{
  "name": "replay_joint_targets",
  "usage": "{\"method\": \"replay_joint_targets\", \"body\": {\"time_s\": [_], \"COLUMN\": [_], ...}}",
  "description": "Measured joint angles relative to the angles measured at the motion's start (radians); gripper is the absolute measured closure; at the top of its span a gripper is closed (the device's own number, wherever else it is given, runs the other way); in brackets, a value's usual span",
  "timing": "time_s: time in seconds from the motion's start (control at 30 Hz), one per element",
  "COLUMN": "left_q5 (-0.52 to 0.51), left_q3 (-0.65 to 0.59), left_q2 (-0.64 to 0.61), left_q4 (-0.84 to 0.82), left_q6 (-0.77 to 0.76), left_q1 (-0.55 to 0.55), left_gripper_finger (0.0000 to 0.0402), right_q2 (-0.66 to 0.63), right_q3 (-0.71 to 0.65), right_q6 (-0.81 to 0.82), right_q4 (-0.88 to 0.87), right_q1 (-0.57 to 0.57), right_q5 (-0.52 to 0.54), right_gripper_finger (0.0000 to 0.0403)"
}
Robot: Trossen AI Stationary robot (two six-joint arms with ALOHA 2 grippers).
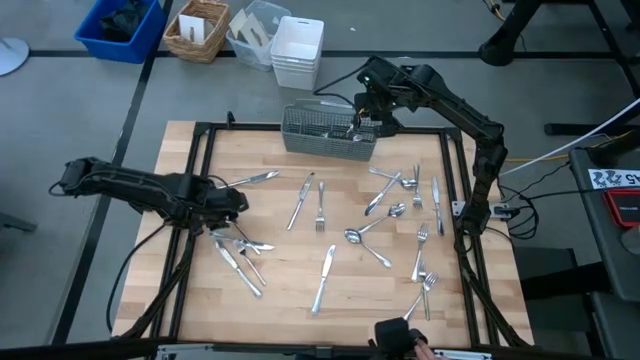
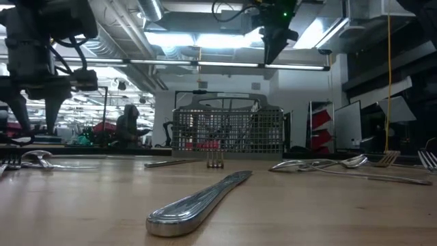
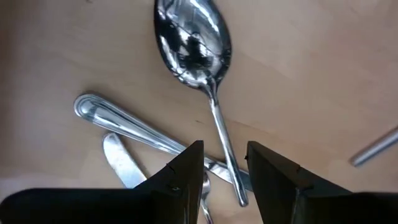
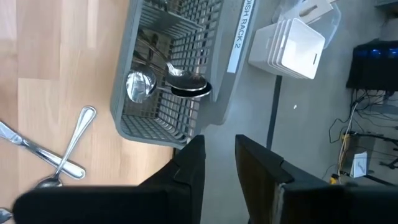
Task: Sort silverware
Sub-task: Put the spoon into the gray silverware organizer
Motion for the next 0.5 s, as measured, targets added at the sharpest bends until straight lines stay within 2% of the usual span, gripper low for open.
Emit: {"method": "replay_joint_targets", "body": {"time_s": [0.5], "left_q5": [0.000], "left_q3": [0.000], "left_q2": [0.209], "left_q4": [0.096], "left_q6": [0.010], "left_q1": [0.000], "left_gripper_finger": [0.0286], "right_q2": [0.001], "right_q3": [0.000], "right_q6": [-0.003], "right_q4": [-0.056], "right_q1": [-0.027], "right_q5": [0.000], "right_gripper_finger": [0.0310]}}
